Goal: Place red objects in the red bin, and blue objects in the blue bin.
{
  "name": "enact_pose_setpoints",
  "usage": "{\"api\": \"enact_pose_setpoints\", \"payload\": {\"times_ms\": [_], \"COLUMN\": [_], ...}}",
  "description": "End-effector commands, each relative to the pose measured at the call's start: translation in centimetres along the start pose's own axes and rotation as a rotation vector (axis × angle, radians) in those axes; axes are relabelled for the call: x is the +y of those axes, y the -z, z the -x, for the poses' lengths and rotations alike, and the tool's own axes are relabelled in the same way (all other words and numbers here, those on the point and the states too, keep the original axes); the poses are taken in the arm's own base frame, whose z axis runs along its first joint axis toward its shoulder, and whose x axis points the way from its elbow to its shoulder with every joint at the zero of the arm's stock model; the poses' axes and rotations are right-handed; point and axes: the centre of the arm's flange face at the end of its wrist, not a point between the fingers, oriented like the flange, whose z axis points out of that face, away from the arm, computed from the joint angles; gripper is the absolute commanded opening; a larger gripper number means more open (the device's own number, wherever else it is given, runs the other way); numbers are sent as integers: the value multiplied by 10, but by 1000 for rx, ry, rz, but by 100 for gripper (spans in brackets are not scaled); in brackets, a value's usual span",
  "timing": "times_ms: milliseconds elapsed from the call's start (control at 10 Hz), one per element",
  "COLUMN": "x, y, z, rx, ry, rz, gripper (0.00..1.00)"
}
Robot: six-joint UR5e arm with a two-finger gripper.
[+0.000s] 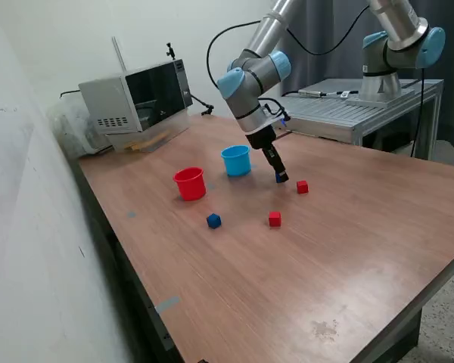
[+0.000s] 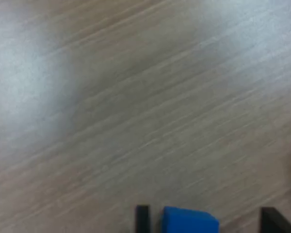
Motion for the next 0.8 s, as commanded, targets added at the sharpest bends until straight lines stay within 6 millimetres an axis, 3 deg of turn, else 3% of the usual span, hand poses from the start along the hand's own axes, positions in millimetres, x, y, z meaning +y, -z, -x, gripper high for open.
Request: {"api": "enact_pose_setpoints", "payload": {"times_ms": [0,300,500,700], "x": [2,6,-9,-22], "y": [3,18,94,145], "z": [-3,-1,-3,4], "rx": [4,5,32,-23], "ry": [18,19,41,41], "rz": [7,36,162,272], "gripper": [0,0,0,0]}}
